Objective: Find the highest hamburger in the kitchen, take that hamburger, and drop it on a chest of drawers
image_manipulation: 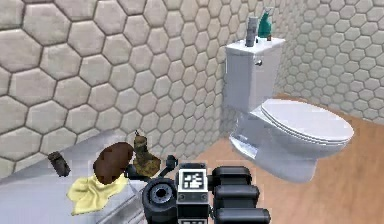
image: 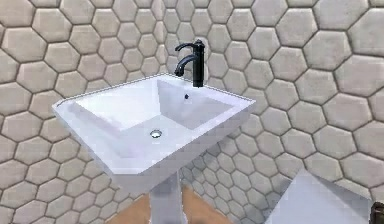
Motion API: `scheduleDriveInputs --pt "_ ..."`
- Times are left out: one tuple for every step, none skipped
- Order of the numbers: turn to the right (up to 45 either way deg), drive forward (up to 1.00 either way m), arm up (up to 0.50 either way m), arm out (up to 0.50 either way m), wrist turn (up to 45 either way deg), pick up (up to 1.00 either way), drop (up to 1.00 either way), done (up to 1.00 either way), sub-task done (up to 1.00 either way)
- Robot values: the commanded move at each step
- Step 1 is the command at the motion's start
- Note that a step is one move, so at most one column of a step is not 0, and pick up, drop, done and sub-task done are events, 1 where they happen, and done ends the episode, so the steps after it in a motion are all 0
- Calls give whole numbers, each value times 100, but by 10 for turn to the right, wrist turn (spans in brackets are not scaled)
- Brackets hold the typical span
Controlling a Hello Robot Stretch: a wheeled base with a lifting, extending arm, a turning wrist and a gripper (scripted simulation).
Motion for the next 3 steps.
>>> scheduleDriveInputs --pt "90 0 0 0 0 0 0 0 0" --pt "60 0 0 0 0 0 0 0 0" --pt "0 20 0 0 0 0 0 0 0"
